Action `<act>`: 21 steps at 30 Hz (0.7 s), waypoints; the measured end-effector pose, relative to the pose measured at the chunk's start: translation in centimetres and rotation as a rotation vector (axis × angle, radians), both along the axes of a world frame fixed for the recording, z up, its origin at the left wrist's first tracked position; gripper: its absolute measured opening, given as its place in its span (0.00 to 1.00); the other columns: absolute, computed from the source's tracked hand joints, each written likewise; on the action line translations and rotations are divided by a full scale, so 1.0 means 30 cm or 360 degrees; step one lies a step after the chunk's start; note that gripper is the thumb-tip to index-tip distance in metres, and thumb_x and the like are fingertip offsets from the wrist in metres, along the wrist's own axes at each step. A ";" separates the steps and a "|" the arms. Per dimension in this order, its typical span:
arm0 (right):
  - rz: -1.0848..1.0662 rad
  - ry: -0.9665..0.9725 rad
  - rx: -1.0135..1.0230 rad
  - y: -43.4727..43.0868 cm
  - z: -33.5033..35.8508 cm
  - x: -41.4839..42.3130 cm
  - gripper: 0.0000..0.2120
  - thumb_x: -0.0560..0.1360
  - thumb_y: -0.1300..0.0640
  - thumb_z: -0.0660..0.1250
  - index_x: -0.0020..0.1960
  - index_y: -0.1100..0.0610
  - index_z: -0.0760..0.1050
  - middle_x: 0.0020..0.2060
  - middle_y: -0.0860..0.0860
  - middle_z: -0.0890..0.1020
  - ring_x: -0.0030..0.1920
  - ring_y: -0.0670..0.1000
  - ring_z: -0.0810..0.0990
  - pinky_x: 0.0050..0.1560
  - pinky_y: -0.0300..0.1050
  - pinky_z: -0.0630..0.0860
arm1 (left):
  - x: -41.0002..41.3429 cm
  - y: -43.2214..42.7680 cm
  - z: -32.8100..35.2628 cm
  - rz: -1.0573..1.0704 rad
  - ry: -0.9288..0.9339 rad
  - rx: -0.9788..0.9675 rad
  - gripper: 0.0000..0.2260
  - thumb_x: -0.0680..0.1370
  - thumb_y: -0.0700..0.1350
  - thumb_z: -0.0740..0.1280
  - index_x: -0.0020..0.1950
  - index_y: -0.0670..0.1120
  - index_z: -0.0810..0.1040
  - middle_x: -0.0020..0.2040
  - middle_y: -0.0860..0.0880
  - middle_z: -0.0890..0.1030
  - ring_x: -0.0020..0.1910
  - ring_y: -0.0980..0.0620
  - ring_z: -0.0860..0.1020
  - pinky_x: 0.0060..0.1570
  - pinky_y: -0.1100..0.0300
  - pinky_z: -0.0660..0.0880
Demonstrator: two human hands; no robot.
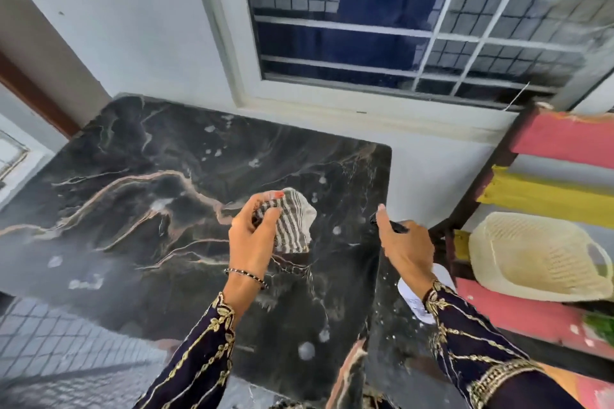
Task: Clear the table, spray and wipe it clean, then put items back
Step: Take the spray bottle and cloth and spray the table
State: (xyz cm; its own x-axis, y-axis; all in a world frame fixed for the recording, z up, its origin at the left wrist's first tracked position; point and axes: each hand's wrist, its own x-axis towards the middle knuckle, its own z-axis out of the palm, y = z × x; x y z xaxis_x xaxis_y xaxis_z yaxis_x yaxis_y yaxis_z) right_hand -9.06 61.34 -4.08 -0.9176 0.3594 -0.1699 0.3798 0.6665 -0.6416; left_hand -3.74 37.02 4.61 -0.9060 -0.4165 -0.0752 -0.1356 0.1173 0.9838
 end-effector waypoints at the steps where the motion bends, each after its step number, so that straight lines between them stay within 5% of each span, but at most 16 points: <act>1: -0.0012 -0.0005 0.0023 0.013 -0.001 -0.040 0.38 0.72 0.22 0.53 0.34 0.55 0.79 0.34 0.51 0.83 0.39 0.57 0.81 0.47 0.49 0.76 | -0.012 0.017 -0.001 0.0032 -0.0001 0.0003 0.10 0.78 0.39 0.64 0.51 0.52 0.82 0.34 0.57 0.79 0.27 0.63 0.70 0.29 0.71 0.67; 5: 0.0105 0.0092 -0.0157 0.064 -0.020 -0.197 0.41 0.73 0.22 0.53 0.29 0.58 0.77 0.27 0.53 0.82 0.31 0.56 0.82 0.42 0.53 0.82 | -0.058 0.056 -0.012 0.0162 -0.0025 0.0019 0.10 0.78 0.38 0.65 0.49 0.52 0.82 0.45 0.55 0.84 0.38 0.60 0.79 0.42 0.62 0.76; 9: 0.0144 0.0119 -0.0237 0.090 -0.031 -0.324 0.42 0.73 0.22 0.54 0.28 0.59 0.77 0.25 0.53 0.81 0.28 0.55 0.82 0.38 0.56 0.84 | -0.092 0.081 -0.022 0.0180 -0.0051 -0.0015 0.11 0.78 0.37 0.65 0.49 0.52 0.82 0.44 0.53 0.84 0.38 0.55 0.78 0.42 0.55 0.77; 14: -0.0040 0.0073 -0.0061 0.111 0.015 -0.438 0.39 0.75 0.24 0.51 0.42 0.59 0.79 0.36 0.53 0.79 0.41 0.59 0.78 0.49 0.50 0.75 | -0.142 0.117 -0.017 0.0176 -0.0052 0.0017 0.10 0.78 0.36 0.65 0.50 0.48 0.82 0.46 0.51 0.85 0.43 0.55 0.82 0.45 0.59 0.80; 18: 0.0066 0.0189 -0.0212 0.155 -0.025 -0.472 0.42 0.75 0.24 0.51 0.33 0.60 0.80 0.28 0.54 0.82 0.34 0.57 0.82 0.44 0.52 0.80 | -0.183 0.153 -0.017 0.0144 -0.0054 0.0061 0.10 0.78 0.35 0.64 0.51 0.47 0.82 0.45 0.52 0.85 0.42 0.57 0.82 0.40 0.66 0.79; 21: 0.0093 0.0150 -0.0377 0.198 -0.070 -0.455 0.44 0.73 0.21 0.53 0.31 0.62 0.78 0.27 0.54 0.82 0.30 0.57 0.81 0.43 0.58 0.83 | -0.210 0.188 -0.022 0.0083 -0.0072 0.0034 0.11 0.78 0.35 0.64 0.50 0.49 0.82 0.44 0.51 0.85 0.41 0.55 0.80 0.41 0.62 0.79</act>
State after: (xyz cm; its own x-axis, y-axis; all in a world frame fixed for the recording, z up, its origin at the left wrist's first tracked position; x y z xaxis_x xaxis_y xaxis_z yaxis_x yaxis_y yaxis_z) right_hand -22.71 67.29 -6.20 -0.9514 0.2655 -0.1561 0.2764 0.5124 -0.8131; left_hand -10.02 42.66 3.95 -0.8787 -0.4607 -0.1250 -0.1852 0.0877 0.9788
